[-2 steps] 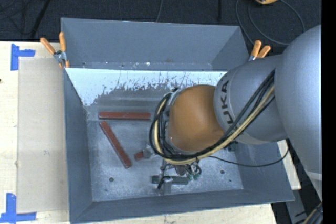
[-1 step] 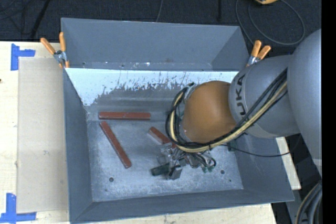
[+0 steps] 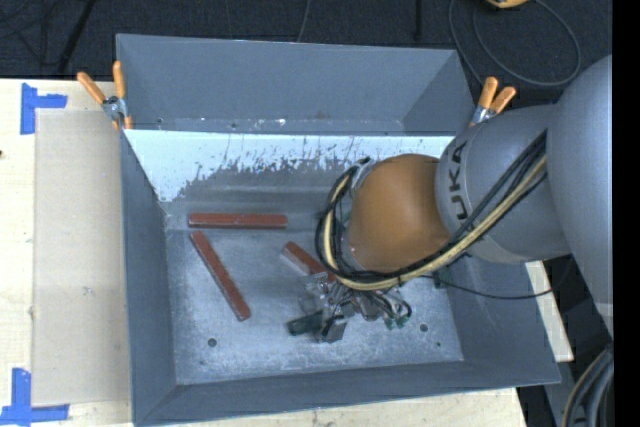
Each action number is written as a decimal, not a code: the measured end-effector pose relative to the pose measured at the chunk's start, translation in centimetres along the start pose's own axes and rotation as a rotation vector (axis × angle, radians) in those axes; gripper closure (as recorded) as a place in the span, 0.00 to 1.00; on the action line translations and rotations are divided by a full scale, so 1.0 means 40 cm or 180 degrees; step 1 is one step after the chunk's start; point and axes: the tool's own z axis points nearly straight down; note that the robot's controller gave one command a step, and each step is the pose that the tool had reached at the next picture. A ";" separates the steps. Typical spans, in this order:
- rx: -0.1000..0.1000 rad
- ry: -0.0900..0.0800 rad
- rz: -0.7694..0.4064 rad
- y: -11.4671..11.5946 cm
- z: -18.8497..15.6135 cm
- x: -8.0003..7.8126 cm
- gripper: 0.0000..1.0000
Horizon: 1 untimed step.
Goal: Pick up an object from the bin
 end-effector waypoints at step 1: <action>0.0000 0.0004 0.0062 0.075 -0.241 0.058 1.00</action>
Offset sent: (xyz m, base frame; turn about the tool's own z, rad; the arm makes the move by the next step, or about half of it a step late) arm 0.0000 0.0000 0.0000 0.0000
